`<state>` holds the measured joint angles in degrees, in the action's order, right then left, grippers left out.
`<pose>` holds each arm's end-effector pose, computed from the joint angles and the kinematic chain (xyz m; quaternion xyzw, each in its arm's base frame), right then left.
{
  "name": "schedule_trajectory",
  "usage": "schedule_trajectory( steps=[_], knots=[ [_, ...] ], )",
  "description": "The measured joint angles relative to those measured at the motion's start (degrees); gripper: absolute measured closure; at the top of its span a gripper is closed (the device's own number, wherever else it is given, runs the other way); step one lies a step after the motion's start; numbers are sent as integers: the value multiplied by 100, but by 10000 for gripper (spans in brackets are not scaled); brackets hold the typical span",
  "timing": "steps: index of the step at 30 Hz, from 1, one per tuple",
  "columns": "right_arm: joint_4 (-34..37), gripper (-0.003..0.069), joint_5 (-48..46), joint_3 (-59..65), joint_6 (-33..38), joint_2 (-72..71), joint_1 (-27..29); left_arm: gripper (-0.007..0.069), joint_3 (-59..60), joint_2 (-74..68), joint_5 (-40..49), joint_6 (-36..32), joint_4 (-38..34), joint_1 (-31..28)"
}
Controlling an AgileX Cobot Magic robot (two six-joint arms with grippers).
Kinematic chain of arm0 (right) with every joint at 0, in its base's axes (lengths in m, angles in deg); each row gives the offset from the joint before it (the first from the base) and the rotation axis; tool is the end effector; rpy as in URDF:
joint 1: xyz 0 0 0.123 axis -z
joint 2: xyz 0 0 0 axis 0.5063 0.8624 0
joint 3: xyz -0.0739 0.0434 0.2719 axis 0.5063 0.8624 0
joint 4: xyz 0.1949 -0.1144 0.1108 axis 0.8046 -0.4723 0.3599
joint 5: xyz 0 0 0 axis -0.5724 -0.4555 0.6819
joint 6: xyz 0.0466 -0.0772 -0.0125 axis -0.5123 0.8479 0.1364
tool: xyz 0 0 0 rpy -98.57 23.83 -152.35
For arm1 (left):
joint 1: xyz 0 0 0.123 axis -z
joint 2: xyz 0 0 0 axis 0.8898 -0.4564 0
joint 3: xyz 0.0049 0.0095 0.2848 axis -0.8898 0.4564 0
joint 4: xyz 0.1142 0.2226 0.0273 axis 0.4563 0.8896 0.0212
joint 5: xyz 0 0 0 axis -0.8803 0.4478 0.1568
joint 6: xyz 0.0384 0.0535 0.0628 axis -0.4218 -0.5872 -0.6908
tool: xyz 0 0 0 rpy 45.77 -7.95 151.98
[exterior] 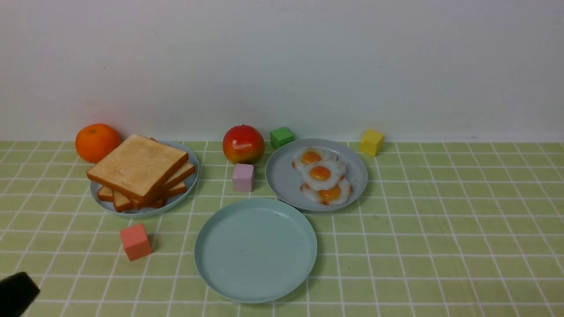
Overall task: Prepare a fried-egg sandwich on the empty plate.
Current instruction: Use the left arm to grab a slice of bread
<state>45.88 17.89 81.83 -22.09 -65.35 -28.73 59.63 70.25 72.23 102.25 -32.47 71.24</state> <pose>0.0519 -0.0021 0.1729 0.0045 0.8075 -0.0185 0.5895 0.0593 -0.0266 0.2788 -0.1211 0.7835 -0.2929 0.5345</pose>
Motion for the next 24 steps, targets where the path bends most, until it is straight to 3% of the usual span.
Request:
schedule_trajectory(
  steps=[2, 3, 6, 13, 17, 24],
  knots=[
    [0, 419, 0, 0, 0, 0, 0, 638, -377, -495, 513, -407, 14, 75],
    [0, 419, 0, 0, 0, 0, 0, 638, -828, -1155, 1159, -978, 33, 150],
    [0, 419, 0, 0, 0, 0, 0, 638, -1404, -2094, 1776, -1462, 39, 361],
    [108, 419, 100, 0, -35, 0, 0, 638, -2113, -3277, 1916, -1705, 290, 1051],
    [1286, 419, 902, 51, -660, 0, 0, 638, -2185, -3586, 1909, -1650, 590, 1528],
    [2739, 420, 2115, 11, -1234, 0, 0, 638, -2426, -4465, 1568, -1078, 1354, 1581]
  ],
)
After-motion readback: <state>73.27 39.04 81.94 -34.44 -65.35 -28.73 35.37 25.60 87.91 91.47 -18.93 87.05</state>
